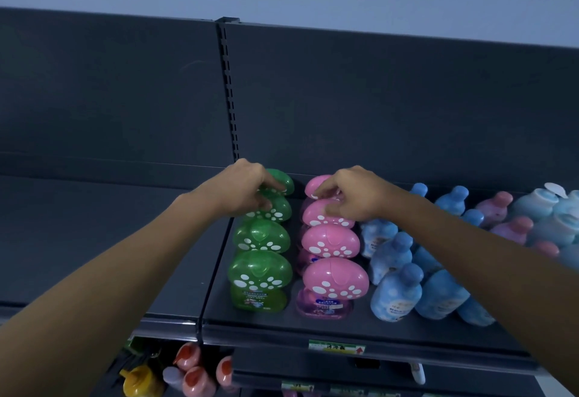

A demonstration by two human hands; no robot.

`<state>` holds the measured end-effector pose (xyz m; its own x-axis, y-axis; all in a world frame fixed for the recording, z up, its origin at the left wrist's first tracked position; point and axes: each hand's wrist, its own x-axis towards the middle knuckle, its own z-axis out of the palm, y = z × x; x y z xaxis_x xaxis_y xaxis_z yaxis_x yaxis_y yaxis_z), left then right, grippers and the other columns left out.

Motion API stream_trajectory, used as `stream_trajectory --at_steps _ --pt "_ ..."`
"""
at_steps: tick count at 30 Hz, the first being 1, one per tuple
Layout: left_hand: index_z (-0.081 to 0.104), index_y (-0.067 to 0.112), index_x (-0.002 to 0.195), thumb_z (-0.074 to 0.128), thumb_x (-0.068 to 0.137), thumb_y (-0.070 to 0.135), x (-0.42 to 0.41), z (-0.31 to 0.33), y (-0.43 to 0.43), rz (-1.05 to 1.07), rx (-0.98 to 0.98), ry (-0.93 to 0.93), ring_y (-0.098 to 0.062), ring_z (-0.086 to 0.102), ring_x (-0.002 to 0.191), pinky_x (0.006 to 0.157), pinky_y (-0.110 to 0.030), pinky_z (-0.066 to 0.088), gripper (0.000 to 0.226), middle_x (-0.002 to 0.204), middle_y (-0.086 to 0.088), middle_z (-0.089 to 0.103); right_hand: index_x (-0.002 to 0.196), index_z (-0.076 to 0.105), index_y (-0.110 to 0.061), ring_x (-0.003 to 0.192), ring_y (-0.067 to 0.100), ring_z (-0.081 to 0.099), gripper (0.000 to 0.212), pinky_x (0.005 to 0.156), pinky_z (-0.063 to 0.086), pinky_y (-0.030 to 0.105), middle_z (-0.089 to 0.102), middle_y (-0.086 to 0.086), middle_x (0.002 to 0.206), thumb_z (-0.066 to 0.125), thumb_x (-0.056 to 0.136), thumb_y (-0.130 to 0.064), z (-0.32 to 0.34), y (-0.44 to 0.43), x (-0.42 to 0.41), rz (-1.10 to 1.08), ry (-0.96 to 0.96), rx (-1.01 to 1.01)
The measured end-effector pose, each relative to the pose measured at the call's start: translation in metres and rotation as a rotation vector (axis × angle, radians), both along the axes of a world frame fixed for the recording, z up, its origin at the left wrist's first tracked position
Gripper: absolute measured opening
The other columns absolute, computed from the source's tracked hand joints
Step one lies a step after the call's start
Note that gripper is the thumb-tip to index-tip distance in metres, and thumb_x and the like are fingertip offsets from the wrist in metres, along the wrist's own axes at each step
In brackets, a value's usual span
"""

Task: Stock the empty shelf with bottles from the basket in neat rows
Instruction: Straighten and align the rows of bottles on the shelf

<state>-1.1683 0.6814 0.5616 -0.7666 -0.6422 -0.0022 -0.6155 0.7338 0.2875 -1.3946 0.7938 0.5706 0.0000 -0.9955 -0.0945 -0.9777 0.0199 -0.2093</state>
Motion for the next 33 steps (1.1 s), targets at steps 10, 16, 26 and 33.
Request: stream_trajectory --at_steps 10,16,26,33 --pt "0.064 0.029 0.135 0.070 0.094 0.021 -0.024 -0.002 -0.037 0.064 -0.056 0.050 -0.023 0.059 0.125 0.106 -0.036 0.046 0.042 0.135 0.000 0.065 0.141 0.058 -0.030 0.130 0.020 0.051 0.050 0.102 0.043 0.032 0.056 -0.002 0.141 0.067 0.093 -0.022 -0.005 -0.032 -0.022 -0.065 0.006 -0.067" --pt "0.060 0.035 0.138 0.072 0.092 0.020 -0.025 -0.014 -0.044 0.087 0.014 -0.005 -0.028 0.060 0.124 0.105 -0.041 0.048 0.049 0.133 -0.007 0.066 0.136 0.063 -0.033 0.131 0.022 0.055 0.044 0.106 0.047 0.037 0.060 -0.004 0.141 0.066 0.094 -0.020 -0.013 -0.035 -0.022 -0.084 -0.034 -0.052" --pt "0.060 0.038 0.137 0.073 0.092 0.018 -0.028 -0.017 -0.045 0.126 0.002 -0.004 -0.028 0.061 0.121 0.102 -0.041 0.050 0.050 0.134 -0.007 0.064 0.137 0.062 -0.033 0.132 0.022 0.053 0.044 0.107 0.046 0.036 0.058 -0.003 0.143 0.065 0.095 -0.020 -0.011 -0.033 -0.022 -0.064 -0.026 -0.053" --pt "0.047 0.030 0.149 0.069 0.095 0.021 -0.032 -0.004 -0.029 0.104 -0.130 0.020 -0.032 0.062 0.119 0.099 -0.040 0.051 0.059 0.132 -0.013 0.065 0.144 0.054 -0.032 0.126 0.023 0.054 0.051 0.100 0.042 0.031 0.060 0.004 0.133 0.066 0.095 -0.027 0.009 -0.012 -0.027 -0.053 -0.025 -0.147"
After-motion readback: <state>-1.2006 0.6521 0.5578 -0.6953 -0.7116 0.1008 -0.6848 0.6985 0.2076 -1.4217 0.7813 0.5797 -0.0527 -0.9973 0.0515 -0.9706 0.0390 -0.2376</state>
